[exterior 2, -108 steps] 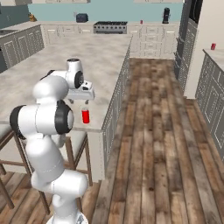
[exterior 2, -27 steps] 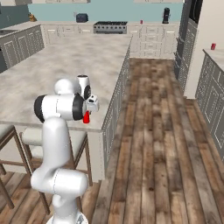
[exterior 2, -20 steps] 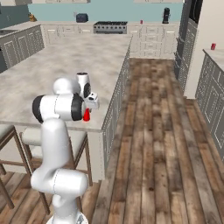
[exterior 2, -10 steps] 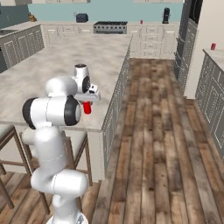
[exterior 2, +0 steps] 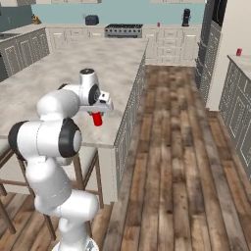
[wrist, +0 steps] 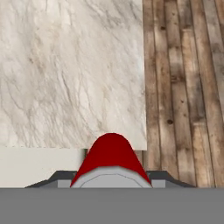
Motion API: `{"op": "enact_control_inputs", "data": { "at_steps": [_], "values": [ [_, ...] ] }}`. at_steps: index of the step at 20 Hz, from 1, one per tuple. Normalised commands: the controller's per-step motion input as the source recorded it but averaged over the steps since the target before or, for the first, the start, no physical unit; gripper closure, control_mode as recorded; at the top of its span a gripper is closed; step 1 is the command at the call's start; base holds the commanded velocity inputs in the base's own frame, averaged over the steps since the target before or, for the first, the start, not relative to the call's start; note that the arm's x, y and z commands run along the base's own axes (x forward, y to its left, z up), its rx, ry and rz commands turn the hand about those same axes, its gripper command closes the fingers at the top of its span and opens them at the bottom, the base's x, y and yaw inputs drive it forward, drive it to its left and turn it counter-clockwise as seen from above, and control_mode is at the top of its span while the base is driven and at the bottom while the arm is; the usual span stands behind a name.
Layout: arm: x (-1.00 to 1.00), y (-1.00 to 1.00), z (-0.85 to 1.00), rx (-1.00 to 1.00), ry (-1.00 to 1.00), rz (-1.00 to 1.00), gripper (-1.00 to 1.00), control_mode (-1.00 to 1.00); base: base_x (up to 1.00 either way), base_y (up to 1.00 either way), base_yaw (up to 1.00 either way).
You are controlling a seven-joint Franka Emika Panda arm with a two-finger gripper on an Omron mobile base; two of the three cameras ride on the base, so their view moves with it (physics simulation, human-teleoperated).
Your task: Four empty soda cans are scattered around the kitchen. Gather all the cans and cluster them next to the stove for recycling.
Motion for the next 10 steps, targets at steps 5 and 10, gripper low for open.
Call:
{"op": "enact_control_inputs", "data": {
  "at_steps": [5, 10],
  "values": [
    [-0.51, -0.16, 0.29, 0.00, -0.09, 0.04, 1.00, -1.00, 0.00, 0.00, 0.00],
    [-0.56, -0.11, 0.22, 0.00, -0.06, 0.04, 1.00, -1.00, 0.00, 0.00, 0.00]
  ]
}}
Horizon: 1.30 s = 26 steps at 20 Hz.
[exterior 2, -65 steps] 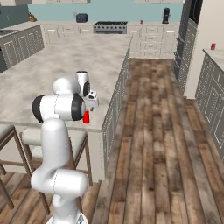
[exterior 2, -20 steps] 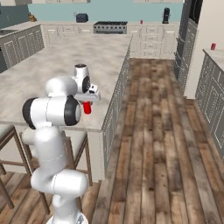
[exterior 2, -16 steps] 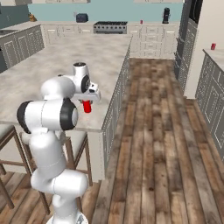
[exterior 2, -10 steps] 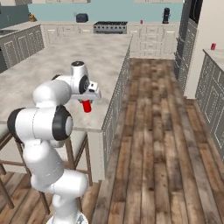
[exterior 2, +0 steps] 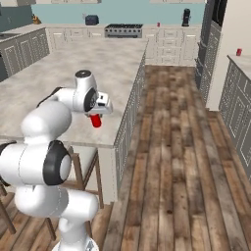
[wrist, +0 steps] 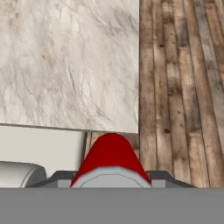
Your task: Four empty soda cans are scattered around the kitchen. Gather all the cans and cluster them next to the stove for recycling.
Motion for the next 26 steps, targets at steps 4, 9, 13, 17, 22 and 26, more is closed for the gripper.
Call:
{"op": "enact_control_inputs", "data": {
  "at_steps": [4, 9, 13, 17, 22, 26],
  "values": [
    [-0.50, -0.01, 0.15, 0.00, 0.00, 0.02, 1.00, -1.00, 0.00, 0.00, 0.00],
    [-0.42, 0.00, 0.22, 0.00, 0.00, 0.00, 1.00, -1.00, 0.00, 0.00, 0.00],
    [-0.39, 0.00, 0.29, 0.00, 0.01, 0.00, 1.00, -1.00, 0.00, 0.00, 0.00],
    [-0.43, -0.01, 0.28, 0.00, 0.02, 0.00, 1.00, -1.00, 0.00, 0.00, 0.00],
    [-0.42, -0.06, 0.19, 0.00, 0.00, 0.00, 1.00, -1.00, 0.00, 0.00, 0.00],
    [-0.37, -0.09, 0.16, 0.00, 0.00, 0.00, 1.00, -1.00, 0.00, 0.00, 0.00]
  ]
}}
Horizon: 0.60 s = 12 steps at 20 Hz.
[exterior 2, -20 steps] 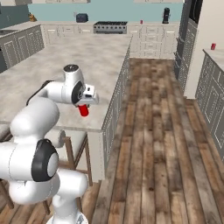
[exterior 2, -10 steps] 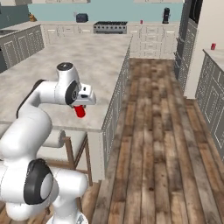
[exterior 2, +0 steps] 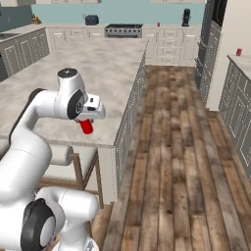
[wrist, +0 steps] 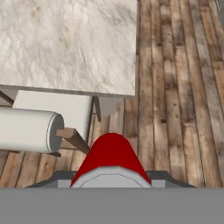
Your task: Four empty soda cans are scattered around the kitchen. Gather all the cans and cluster them next to the stove for recycling.
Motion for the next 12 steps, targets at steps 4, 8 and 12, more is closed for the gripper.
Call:
{"op": "enact_control_inputs", "data": {
  "at_steps": [4, 8, 12],
  "values": [
    [-0.36, -0.06, 0.11, 0.00, 0.00, 0.00, 1.00, -1.00, 0.00, 0.00, 0.00],
    [-0.19, -0.03, 0.06, 0.00, 0.00, 0.00, 1.00, 1.00, -0.20, -0.04, -0.01],
    [0.00, 0.00, 0.00, 0.00, 0.00, 0.00, 1.00, 1.00, -0.42, -0.21, -0.04]
  ]
}}
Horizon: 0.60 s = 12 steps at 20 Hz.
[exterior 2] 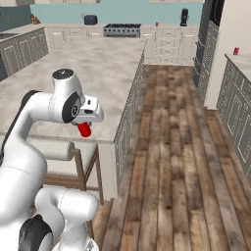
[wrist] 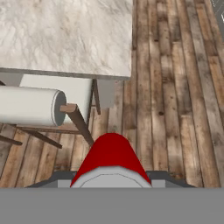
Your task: Four empty soda cans are scattered around the kitchen. Gather all the cans and cluster them next to the stove for recycling.
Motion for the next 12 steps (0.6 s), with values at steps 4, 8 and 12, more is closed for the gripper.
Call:
{"op": "enact_control_inputs", "data": {
  "at_steps": [4, 8, 12],
  "values": [
    [0.00, 0.00, 0.00, 0.00, 0.00, 0.00, 1.00, 1.00, -0.47, -0.43, -0.06],
    [0.00, 0.00, 0.00, 0.00, 0.00, 0.00, 1.00, 1.00, 0.02, -0.85, -0.10],
    [0.00, 0.00, 0.00, 0.00, 0.00, 0.00, 1.00, 1.00, 0.17, -1.00, -0.08]
  ]
}}
